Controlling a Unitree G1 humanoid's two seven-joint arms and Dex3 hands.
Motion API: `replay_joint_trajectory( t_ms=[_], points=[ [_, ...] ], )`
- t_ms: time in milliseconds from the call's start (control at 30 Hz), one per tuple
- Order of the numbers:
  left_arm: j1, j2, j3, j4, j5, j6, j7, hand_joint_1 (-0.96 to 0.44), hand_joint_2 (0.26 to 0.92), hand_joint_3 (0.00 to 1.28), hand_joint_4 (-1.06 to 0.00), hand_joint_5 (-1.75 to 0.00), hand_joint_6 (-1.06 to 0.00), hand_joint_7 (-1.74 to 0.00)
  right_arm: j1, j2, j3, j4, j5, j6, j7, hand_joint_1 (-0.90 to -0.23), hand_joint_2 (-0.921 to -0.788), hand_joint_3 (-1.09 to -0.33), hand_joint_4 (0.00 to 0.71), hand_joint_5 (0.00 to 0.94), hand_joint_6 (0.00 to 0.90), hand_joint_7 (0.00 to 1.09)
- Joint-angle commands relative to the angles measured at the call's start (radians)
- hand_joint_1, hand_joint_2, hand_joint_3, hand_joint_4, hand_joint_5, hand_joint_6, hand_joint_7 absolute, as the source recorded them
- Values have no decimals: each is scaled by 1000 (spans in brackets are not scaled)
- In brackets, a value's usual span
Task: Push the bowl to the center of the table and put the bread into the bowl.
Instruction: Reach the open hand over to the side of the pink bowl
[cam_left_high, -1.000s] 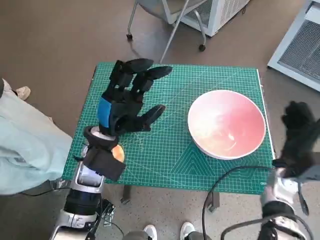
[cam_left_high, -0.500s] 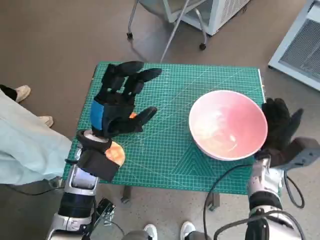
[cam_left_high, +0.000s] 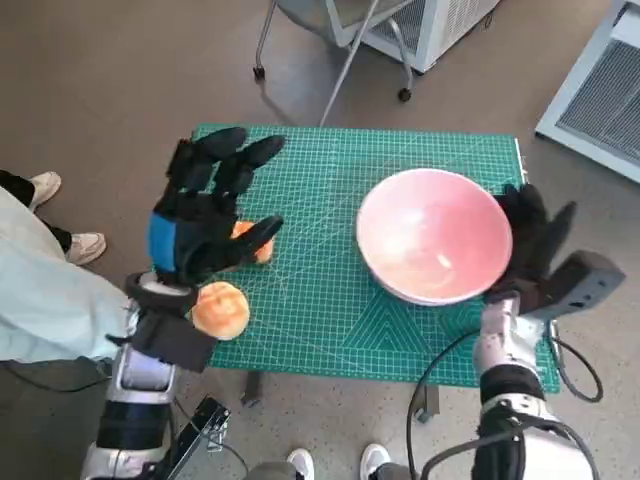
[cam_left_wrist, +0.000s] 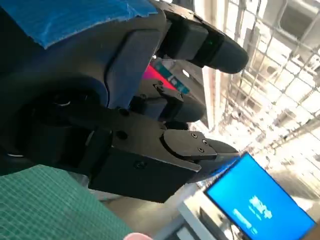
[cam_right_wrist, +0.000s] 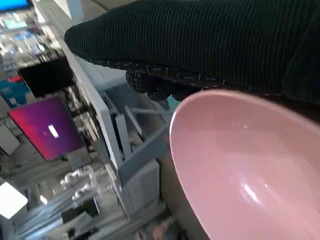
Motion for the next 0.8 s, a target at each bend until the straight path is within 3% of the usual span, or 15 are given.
replay_joint_trajectory(
  t_ms=[33, 267, 467, 800],
  points=[
    [28, 15, 22, -36, 13, 12, 23, -80, 888, 179, -313, -493, -277, -733, -23, 30, -7, 16, 7, 28, 6, -484, -921, -978, 197, 1, -1, 720],
    [59, 17, 36, -74, 21, 35, 37, -75, 902, 154, -324, -475, -281, -721, -69, 58, 1, 25, -4, 53, -9, -500, -921, -962, 206, 7, -1, 688],
    [79, 16, 44, -99, 32, 51, 49, -74, 909, 141, -332, -465, -284, -715, -94, 80, 6, 30, -11, 74, -12, -509, -921, -951, 217, 13, -1, 733],
    [93, 24, 52, -109, 53, 65, 63, -66, 918, 124, -345, -438, -293, -705, -124, 80, 30, 37, -40, 120, -35, -498, -921, -950, 236, 23, -1, 810]
  ],
)
